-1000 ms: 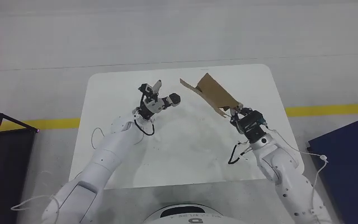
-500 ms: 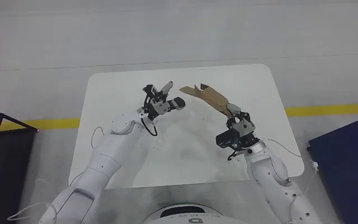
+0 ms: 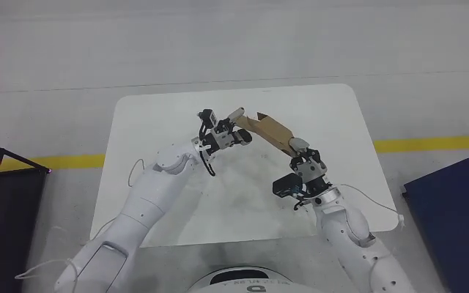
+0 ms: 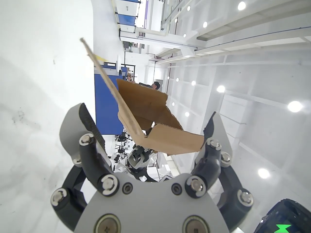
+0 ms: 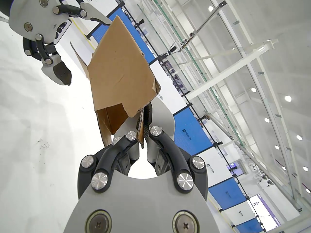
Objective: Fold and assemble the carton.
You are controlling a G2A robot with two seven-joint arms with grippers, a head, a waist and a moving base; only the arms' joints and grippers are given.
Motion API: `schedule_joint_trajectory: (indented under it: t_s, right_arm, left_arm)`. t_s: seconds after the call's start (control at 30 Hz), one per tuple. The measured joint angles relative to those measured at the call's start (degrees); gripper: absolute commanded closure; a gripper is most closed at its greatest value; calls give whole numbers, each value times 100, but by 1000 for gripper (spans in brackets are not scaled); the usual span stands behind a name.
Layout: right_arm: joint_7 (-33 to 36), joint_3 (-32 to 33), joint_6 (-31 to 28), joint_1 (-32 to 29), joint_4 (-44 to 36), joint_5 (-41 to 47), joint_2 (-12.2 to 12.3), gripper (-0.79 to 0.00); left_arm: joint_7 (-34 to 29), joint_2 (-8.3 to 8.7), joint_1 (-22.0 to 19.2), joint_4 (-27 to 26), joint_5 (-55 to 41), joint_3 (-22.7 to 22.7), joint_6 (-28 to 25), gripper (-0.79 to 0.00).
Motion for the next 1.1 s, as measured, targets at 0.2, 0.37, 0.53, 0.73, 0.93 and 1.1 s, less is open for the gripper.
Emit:
schedule_joint_trajectory:
  t_s: [0.2,0.37,0.53,0.73,0.93,1.1]
  right_arm:
    - [-35,39,-7,-14,12,41,-21,0]
    - [-22,13,-90,42,10,-6,-43,0]
    - [17,-7,-102,66,-6,-74,-65,0]
    - [48,-4,-68,57,-21,-121,-89,-265]
    - [121,23,7,16,-63,-100,-116,-785]
    - [-34,136,32,-41,-90,239,-130,-785]
  left_arm:
    - [-105,-25,-62,176,41,-18,-20,0]
    - [-182,-44,-93,256,98,-17,-1,0]
    - [-252,-65,-113,317,99,-33,-39,0]
    - [-410,-78,-133,428,84,-76,-91,0]
    - [-757,-99,-126,478,-156,-196,-567,0]
    - [-1244,-107,-222,782,-180,-272,-1125,0]
